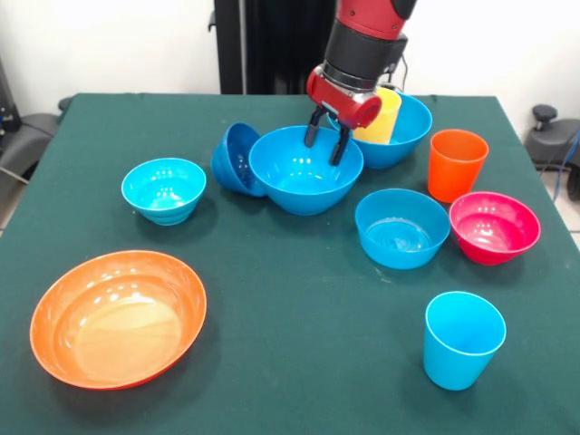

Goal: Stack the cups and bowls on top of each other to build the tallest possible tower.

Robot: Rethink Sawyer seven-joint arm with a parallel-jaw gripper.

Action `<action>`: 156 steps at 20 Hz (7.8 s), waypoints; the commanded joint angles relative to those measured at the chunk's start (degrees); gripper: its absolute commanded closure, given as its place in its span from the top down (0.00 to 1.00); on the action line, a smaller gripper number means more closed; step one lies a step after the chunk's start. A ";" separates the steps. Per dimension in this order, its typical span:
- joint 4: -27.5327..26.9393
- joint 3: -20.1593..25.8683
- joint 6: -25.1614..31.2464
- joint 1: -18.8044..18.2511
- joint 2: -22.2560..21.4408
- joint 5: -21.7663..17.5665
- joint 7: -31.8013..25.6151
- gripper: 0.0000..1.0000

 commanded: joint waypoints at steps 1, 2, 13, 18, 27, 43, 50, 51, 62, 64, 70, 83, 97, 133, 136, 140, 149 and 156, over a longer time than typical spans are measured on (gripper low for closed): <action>-2.07 7.80 3.21 -1.98 1.56 -3.35 1.10 1.00; -1.92 7.85 3.05 -2.18 1.43 -3.52 1.15 1.00; 1.82 7.79 9.96 -5.22 -7.36 -6.68 -0.85 1.00; 2.14 8.20 13.77 -6.57 -10.48 -7.53 -1.61 1.00; 0.41 7.98 17.30 -6.70 -11.62 -8.07 -1.50 1.00; 1.82 6.55 8.81 -5.21 -7.15 -9.53 1.90 1.00; 2.10 6.88 7.91 -6.07 -6.88 -9.99 2.23 1.00; 2.20 7.08 8.02 -6.43 -7.06 -10.12 2.10 1.00; 2.92 8.63 9.62 -8.99 -8.66 -11.31 1.15 1.00; 2.91 8.79 10.01 -9.33 -8.86 -11.41 1.04 1.00; 1.68 8.64 9.85 -9.71 -8.04 -11.71 1.11 1.00; -0.52 6.86 10.00 -7.47 -6.21 -10.17 2.70 1.00; -2.20 6.29 7.31 -7.13 -3.73 -9.86 3.33 1.00; -3.11 5.26 6.82 -8.81 -3.71 -11.88 2.36 1.00; -3.67 4.80 6.27 -8.29 -2.98 -11.60 2.72 1.00; -4.04 4.74 5.23 -8.08 -2.04 -11.12 3.34 1.00; -4.76 5.37 6.91 -8.54 -2.24 -10.23 2.94 1.00; -4.45 5.68 8.38 -8.76 -3.36 -9.94 2.87 1.00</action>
